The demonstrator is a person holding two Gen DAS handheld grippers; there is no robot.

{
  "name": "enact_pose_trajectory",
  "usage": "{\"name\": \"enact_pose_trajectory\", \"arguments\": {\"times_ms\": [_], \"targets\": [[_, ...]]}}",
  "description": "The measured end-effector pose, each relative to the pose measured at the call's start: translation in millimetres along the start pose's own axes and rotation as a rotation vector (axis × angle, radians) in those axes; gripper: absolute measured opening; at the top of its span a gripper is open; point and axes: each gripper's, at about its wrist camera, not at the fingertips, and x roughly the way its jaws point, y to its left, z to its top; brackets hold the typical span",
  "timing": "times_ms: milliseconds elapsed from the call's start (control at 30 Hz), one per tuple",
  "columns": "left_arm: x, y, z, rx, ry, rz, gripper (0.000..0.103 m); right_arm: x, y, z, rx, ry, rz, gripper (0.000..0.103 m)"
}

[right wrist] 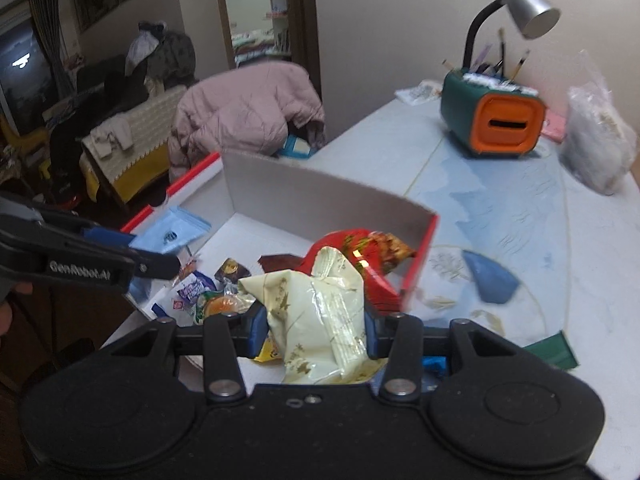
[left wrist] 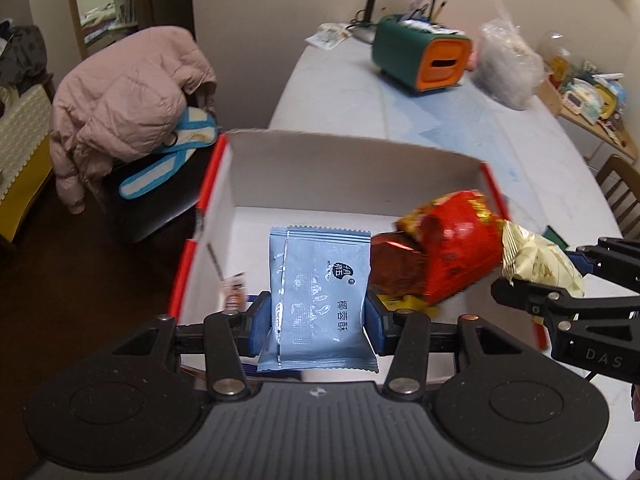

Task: Organize snacks
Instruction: 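Carry the white packet and cream pastry bag into the red box and release them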

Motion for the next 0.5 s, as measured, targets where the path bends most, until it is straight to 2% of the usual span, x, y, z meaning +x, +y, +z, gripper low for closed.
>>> {"name": "enact_pose_trajectory", "arguments": {"times_ms": [267,500], "targets": [[29.1,18.9,4.0,0.018,0.051,0.025,0.047,41.1,13.4,-1.4,-0.011,0.078,-0.015,0.043],[45.0,10.4,3.1,0.07,0.079,0.03,0.047,66.6,15.3,-2.4,-0.015,0.108,-0.04,0.043]]}}
